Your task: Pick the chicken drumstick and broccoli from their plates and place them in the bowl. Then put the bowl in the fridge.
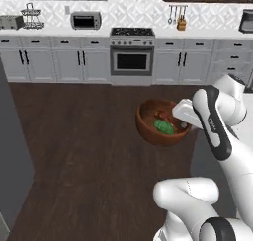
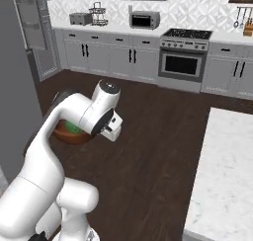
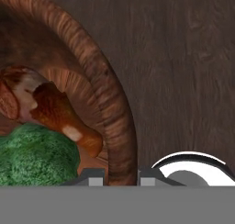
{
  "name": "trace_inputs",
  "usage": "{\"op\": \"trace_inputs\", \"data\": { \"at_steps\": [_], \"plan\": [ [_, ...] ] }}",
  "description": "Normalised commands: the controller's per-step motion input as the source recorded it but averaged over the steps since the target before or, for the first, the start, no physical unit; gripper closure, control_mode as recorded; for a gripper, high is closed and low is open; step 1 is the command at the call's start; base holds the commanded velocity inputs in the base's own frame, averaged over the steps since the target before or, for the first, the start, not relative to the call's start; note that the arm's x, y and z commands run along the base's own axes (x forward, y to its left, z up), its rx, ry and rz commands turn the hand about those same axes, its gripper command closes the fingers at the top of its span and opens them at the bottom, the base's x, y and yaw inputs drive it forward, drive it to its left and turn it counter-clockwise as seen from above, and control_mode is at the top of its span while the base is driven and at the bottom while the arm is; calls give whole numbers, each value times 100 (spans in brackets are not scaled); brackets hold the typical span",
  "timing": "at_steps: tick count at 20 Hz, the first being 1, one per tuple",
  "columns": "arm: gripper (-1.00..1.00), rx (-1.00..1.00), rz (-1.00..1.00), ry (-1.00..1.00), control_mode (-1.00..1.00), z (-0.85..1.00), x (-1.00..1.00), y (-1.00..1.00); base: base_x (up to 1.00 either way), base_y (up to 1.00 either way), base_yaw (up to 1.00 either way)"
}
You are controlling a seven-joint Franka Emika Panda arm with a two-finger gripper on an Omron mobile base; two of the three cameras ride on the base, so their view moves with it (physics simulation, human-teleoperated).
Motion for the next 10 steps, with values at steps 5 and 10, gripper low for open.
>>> {"op": "trace_inputs", "data": {
  "at_steps": [5, 10],
  "plan": [
    [100, 0, 0, 0, 100, 0, 0, 0, 100, 84, -13],
    [100, 0, 0, 0, 100, 0, 0, 0, 100, 28, -15]
  ]
}}
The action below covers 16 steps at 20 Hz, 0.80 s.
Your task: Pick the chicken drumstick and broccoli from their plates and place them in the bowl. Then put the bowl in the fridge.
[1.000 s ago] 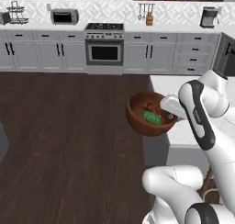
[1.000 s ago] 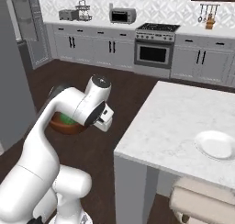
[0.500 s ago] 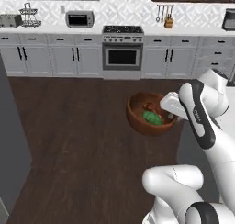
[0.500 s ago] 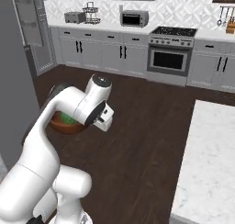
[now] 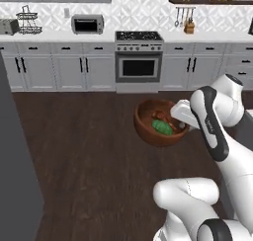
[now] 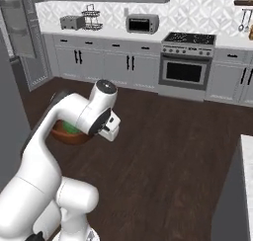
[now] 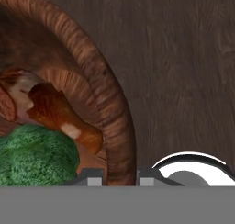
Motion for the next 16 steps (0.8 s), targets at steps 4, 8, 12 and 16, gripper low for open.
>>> {"op": "trace_inputs", "data": {
  "at_steps": [4, 8, 12, 16],
  "plan": [
    [100, 0, 0, 0, 100, 0, 0, 0, 100, 2, -11],
    [100, 0, 0, 0, 100, 0, 0, 0, 100, 0, -13],
    [100, 0, 0, 0, 100, 0, 0, 0, 100, 0, -10],
    [100, 0, 0, 0, 100, 0, 0, 0, 100, 20, -4]
  ]
}}
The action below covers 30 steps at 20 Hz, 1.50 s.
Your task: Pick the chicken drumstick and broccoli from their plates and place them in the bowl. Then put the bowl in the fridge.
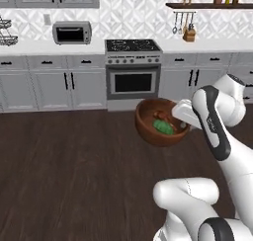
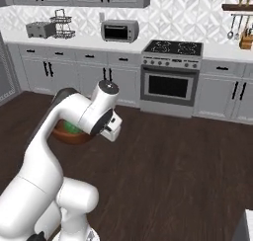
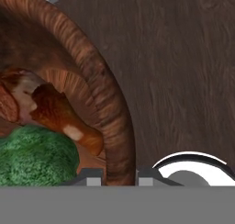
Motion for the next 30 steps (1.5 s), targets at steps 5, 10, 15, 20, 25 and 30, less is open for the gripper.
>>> {"op": "trace_inputs", "data": {
  "at_steps": [5, 10, 15, 20, 25, 30],
  "plan": [
    [100, 0, 0, 0, 100, 0, 0, 0, 100, 45, 1],
    [100, 0, 0, 0, 100, 0, 0, 0, 100, 39, 18],
    [100, 0, 0, 0, 100, 0, 0, 0, 100, 58, 19],
    [100, 0, 0, 0, 100, 0, 0, 0, 100, 97, 15],
    [100, 0, 0, 0, 100, 0, 0, 0, 100, 81, 37],
    [100, 0, 0, 0, 100, 0, 0, 0, 100, 79, 38]
  ]
}}
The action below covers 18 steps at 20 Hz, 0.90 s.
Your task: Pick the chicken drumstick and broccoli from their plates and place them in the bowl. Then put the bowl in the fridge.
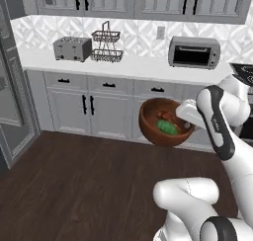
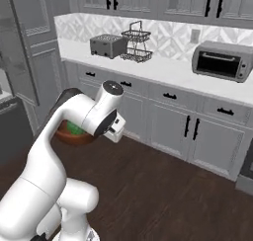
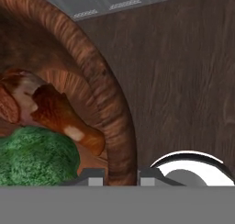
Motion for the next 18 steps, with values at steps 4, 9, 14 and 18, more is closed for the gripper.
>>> {"op": "trace_inputs", "data": {
  "at_steps": [4, 9, 14, 18],
  "plan": [
    [100, 0, 0, 0, 100, 0, 0, 0, 100, 81, 36],
    [100, 0, 0, 0, 100, 0, 0, 0, 83, 67, 46],
    [100, 0, 0, 0, 100, 0, 0, 0, 57, 1, 73],
    [100, 0, 0, 0, 100, 0, 0, 0, 60, -57, 57]
  ]
}}
